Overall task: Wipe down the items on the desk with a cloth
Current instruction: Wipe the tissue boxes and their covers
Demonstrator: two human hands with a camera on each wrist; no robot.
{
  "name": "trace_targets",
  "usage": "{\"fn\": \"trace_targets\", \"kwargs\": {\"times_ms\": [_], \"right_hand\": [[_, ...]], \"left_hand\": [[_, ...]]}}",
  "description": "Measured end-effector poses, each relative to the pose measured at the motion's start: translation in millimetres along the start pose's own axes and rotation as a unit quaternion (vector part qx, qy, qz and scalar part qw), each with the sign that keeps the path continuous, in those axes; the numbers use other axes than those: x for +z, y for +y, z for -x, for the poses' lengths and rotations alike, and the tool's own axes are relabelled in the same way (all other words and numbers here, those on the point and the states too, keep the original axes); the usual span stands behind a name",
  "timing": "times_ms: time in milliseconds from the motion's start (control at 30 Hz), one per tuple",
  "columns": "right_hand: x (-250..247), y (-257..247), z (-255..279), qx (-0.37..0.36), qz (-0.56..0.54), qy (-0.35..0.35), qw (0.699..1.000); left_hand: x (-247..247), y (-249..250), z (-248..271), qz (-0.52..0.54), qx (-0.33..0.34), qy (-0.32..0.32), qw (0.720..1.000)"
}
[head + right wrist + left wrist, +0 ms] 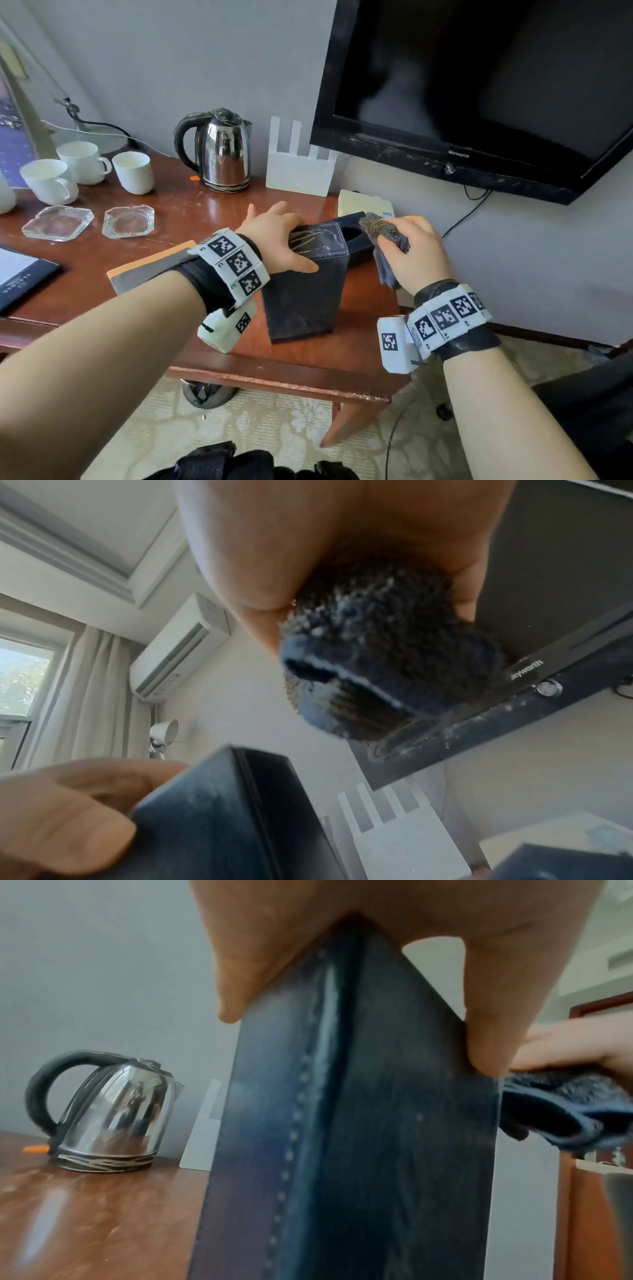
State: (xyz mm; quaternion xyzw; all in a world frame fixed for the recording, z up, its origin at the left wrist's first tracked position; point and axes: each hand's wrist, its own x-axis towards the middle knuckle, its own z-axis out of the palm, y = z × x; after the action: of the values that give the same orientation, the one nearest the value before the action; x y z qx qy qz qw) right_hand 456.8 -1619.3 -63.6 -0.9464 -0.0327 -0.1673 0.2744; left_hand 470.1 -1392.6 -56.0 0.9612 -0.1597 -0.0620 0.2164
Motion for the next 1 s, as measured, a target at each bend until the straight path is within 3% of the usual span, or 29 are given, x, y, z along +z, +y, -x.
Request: {"fn": "trace_targets", "kwargs": {"times_ms": [133, 300, 433, 600, 700, 733, 867, 1000], "right_hand": [[-15, 0, -13, -0.060, -0.008, -0.003, 0.998], [-1, -8, -35, -0.104, 0.093, -0.143, 0.980], [6, -8, -44, -0.116, 0.105, -0.169, 0.973], [-13, -5, -35, -0.256, 0.158, -0.232, 0.925], [-33, -2, -45, -0.262, 0.154, -0.324, 0.896], [-36, -4, -51, -0.255, 0.145, -0.327, 0.898], [-13, -20, -60, -0.178, 0.118, -0.225, 0.951], [0, -12, -36, -0.220, 0.129, -0.222, 0.941]], "left_hand": [[15, 23, -6, -0.013, -0.008, 0.015, 1.000], [26, 24, -2, 0.061, -0.024, 0.061, 0.996], [33, 22, 3, 0.071, -0.054, 0.088, 0.992], [38, 29, 5, 0.068, -0.067, 0.118, 0.988], [39, 31, 5, 0.073, -0.071, 0.122, 0.987], [39, 32, 5, 0.074, -0.073, 0.121, 0.987], [40, 33, 4, 0.070, -0.078, 0.120, 0.987], [44, 33, 4, 0.077, -0.089, 0.129, 0.985]]}}
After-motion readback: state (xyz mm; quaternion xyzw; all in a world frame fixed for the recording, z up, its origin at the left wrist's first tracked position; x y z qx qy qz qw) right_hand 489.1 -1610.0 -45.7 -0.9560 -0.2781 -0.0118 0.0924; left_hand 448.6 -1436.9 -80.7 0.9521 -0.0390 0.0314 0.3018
